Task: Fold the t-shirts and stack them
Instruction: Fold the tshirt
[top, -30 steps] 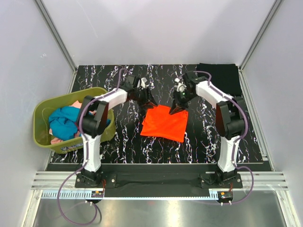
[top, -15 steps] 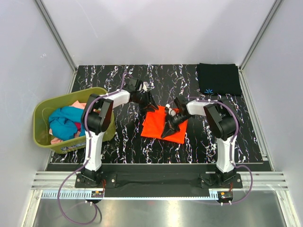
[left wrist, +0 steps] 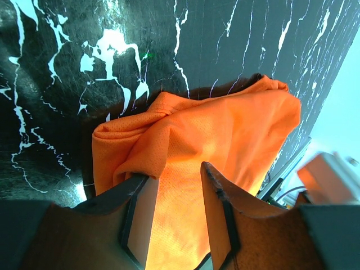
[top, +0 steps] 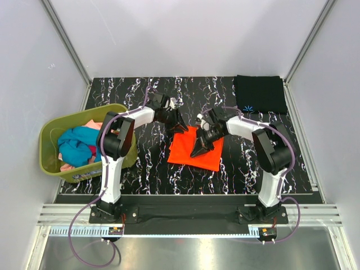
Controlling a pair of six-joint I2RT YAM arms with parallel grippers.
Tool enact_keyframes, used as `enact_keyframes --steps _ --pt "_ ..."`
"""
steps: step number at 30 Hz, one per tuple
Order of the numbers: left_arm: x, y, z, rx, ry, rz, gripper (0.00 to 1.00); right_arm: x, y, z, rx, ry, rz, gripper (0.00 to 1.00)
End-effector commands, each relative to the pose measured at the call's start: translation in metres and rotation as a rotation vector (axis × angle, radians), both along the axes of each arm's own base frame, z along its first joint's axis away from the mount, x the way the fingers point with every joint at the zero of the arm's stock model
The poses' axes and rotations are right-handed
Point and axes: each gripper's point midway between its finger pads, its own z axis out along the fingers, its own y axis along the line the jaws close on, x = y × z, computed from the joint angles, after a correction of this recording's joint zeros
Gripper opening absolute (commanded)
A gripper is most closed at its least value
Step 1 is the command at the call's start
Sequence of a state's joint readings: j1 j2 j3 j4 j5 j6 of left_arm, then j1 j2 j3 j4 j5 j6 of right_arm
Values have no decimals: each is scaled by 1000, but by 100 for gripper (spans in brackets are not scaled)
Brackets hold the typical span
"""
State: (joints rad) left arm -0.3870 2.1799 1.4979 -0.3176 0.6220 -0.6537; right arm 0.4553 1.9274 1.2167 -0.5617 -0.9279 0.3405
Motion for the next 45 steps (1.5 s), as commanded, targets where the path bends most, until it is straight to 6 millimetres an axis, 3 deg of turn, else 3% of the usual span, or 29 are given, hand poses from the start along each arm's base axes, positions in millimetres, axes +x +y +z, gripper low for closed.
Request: enact_keyframes --steps 1,5,8,16,19,26,30,31,32,35,38,39,42,43,45 --pt "-8 17 -20 95 34 6 43 -17 -8 -16 -12 52 -36 0" --pt "-11 20 -24 107 44 0 43 -50 -24 -59 -44 123 -66 0" --pt "-12 22 -26 117 47 -1 43 -62 -30 -68 -67 146 -81 0" --pt "-15 26 -28 133 52 -10 43 -34 -39 -13 -97 -55 -128 0" --pt "-15 27 -26 136 50 -11 43 -25 -55 -23 -105 -29 -210 0" --pt "-14 26 -16 129 36 -20 44 -48 -79 -73 -164 133 -297 1" --pt "-11 24 -1 117 12 -24 44 -36 -85 -66 -210 86 -303 4" --pt "-11 24 3 115 8 -25 44 -28 -86 -54 -225 65 -300 6" --pt "-10 23 8 111 -1 -27 45 -19 -90 -43 -249 3 -309 15" --pt "-11 22 28 92 -26 -36 47 4 -96 -3 -273 -107 -313 22" --pt "-13 24 50 84 -68 -45 56 26 -110 29 -299 -191 -359 42" --pt "-14 24 58 81 -85 -50 58 32 -115 33 -319 -218 -372 56" --pt "-18 27 86 72 -136 -58 65 51 -128 45 -356 -269 -401 77" --pt "-19 27 93 71 -148 -60 69 59 -130 50 -355 -288 -410 91" --pt "-23 29 117 54 -204 -73 71 66 -130 42 -361 -280 -399 99"
